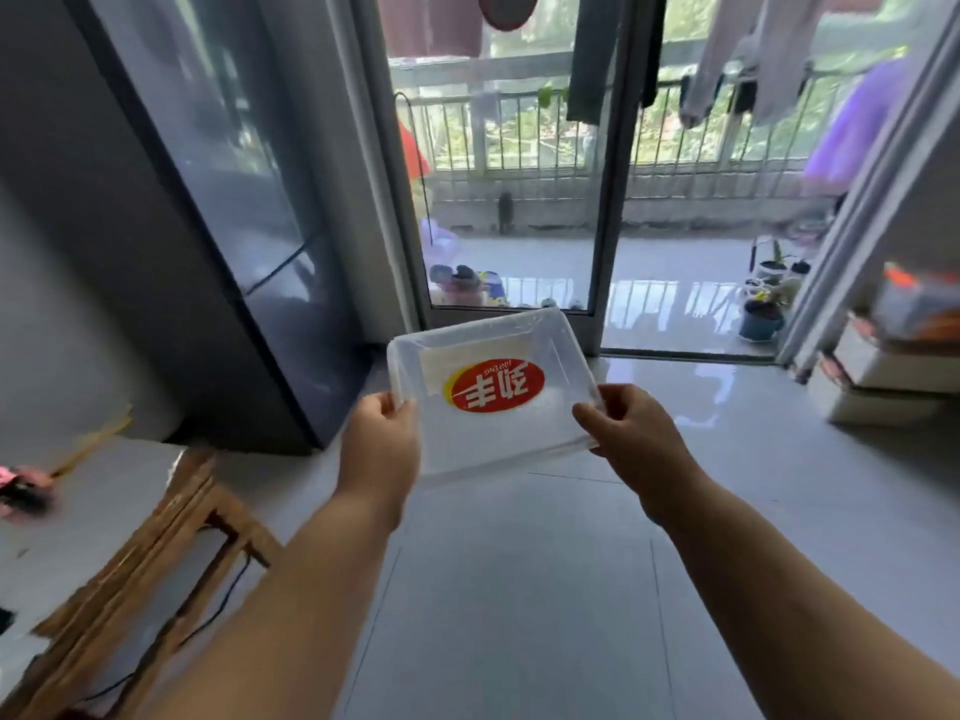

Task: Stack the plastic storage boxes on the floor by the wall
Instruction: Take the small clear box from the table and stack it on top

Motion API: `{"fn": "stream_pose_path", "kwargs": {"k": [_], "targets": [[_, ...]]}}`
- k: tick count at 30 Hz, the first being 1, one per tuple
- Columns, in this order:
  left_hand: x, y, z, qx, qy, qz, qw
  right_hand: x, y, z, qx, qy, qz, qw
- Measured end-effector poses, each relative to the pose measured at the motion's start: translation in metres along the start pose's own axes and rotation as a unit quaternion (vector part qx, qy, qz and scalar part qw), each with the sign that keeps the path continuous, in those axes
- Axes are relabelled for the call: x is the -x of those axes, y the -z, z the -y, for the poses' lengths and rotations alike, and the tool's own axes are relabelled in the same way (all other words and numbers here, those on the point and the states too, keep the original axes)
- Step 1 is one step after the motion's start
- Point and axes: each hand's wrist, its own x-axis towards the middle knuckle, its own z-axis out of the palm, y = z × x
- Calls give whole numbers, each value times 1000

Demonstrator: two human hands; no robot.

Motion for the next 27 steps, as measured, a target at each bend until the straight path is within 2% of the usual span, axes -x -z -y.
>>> {"fn": "stream_pose_path", "kwargs": {"k": [12,19,27], "targets": [[-91,-284,-37,2,-11,222,975,-141,174,-82,-21,-77,-171,982],[-141,-463,-96,-36,-15,328,944,-245,278,-119,-50,-136,-273,951],[-138,-644,-154,-70,-16,427,901,-311,406,-156,-37,-162,-381,910]]}}
